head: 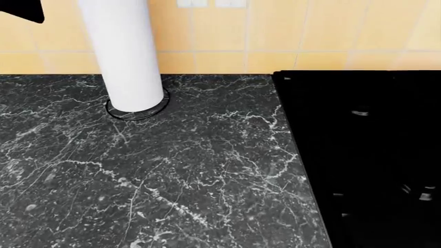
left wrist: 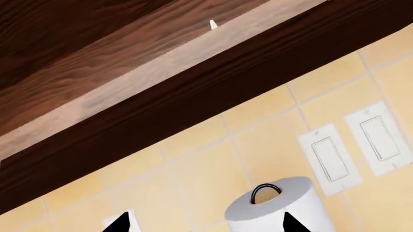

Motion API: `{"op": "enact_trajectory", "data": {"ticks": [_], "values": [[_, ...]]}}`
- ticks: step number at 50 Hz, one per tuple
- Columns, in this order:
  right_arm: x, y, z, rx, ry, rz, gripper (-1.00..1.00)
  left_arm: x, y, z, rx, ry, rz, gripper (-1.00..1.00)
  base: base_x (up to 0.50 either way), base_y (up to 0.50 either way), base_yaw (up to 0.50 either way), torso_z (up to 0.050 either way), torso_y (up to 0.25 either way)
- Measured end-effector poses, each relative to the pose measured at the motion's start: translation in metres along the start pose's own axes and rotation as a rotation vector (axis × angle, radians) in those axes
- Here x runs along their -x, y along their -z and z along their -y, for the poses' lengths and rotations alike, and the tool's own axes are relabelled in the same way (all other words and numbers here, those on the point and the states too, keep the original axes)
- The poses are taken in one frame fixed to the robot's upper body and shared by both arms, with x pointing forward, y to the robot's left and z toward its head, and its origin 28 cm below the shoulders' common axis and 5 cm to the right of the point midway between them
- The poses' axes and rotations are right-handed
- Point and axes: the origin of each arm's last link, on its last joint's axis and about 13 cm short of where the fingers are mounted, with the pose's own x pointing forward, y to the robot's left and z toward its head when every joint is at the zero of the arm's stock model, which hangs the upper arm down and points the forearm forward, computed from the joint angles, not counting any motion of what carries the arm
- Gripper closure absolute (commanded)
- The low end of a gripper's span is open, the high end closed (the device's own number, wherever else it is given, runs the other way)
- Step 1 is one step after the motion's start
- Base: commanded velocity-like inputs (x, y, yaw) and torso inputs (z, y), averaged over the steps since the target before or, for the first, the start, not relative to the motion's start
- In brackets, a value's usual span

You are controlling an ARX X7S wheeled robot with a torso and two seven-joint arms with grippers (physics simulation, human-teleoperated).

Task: Pick and place the shaker into the drawer. Then close the cabinet.

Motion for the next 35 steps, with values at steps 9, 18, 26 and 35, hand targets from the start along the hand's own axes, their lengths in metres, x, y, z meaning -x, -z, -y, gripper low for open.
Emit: {"op": "enact_trajectory", "data": {"ticks": [9,18,26,35], "values": [[-0.013,-0.051,0.009,0.063,0.025,0.197,-1.0,-0.003,0.008,0.01,0.031,0.024,0.003,-1.0,0.0,0.0,0.0,0.0,0.0],[-0.059,-0.099,-0.004,0.035,-0.067,0.417,-1.0,-0.008,0.021,0.026,0.093,0.055,0.014,-1.0,0.0,0.0,0.0,0.0,0.001],[-0.095,-0.114,-0.054,-0.142,-0.23,0.504,-1.0,-0.01,0.039,0.039,0.166,0.066,0.018,-1.0,0.0,0.0,0.01,0.0,0.0],[-0.088,-0.164,-0.161,-0.388,-0.541,0.776,-1.0,-0.004,0.058,0.051,0.246,0.067,0.008,-1.0,0.0,0.0,0.01,0.0,0.0]]}}
